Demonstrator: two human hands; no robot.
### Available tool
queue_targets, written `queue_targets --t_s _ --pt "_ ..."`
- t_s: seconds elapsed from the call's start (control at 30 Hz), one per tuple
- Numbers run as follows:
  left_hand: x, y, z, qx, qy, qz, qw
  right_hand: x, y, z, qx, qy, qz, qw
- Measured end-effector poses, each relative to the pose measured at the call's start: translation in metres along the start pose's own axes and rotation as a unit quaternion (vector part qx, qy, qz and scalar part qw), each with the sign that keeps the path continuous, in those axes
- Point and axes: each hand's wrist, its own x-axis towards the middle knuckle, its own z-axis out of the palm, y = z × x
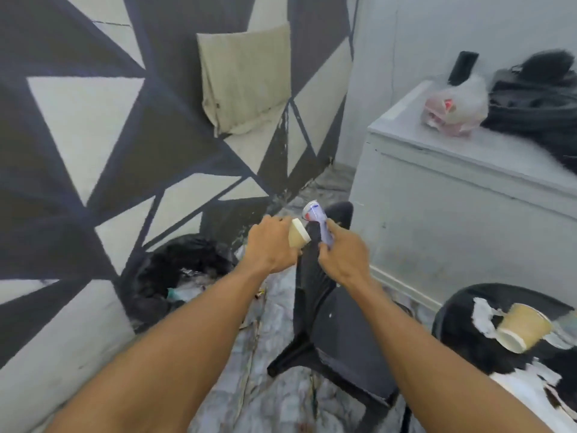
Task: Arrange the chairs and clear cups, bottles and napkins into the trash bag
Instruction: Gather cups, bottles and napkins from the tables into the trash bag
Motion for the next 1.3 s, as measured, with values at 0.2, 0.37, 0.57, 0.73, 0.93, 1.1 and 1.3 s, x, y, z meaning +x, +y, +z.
queue_targets --t_s 0.2,0.37,0.57,0.73,0.93,1.1,1.3 --pt "-0.017 -0.155 -0.01 0.018 -0.001 -0.156 0.988 0.05 -0.099 0.123 0.026 -0.114 -0.083 0.99" --pt "-0.003 -0.267 0.015 0.014 -0.034 -0.244 0.969 0.096 -0.139 0.233 0.029 -0.217 -0.086 0.972" --pt "0.043 -0.36 0.07 -0.02 -0.092 -0.31 0.946 0.153 -0.159 0.339 0.025 -0.298 -0.031 0.954" --pt "0.067 -0.405 0.118 -0.054 -0.118 -0.339 0.932 0.186 -0.152 0.403 0.049 -0.35 0.025 0.935" --pt "0.095 -0.449 0.156 -0.077 -0.139 -0.366 0.917 0.22 -0.153 0.472 0.076 -0.38 0.067 0.919" --pt "0.112 -0.464 0.176 -0.135 -0.179 -0.405 0.886 0.228 -0.146 0.504 0.045 -0.438 0.112 0.891" --pt "0.091 -0.46 0.176 -0.128 -0.212 -0.412 0.877 0.223 -0.134 0.488 -0.008 -0.475 0.142 0.869"
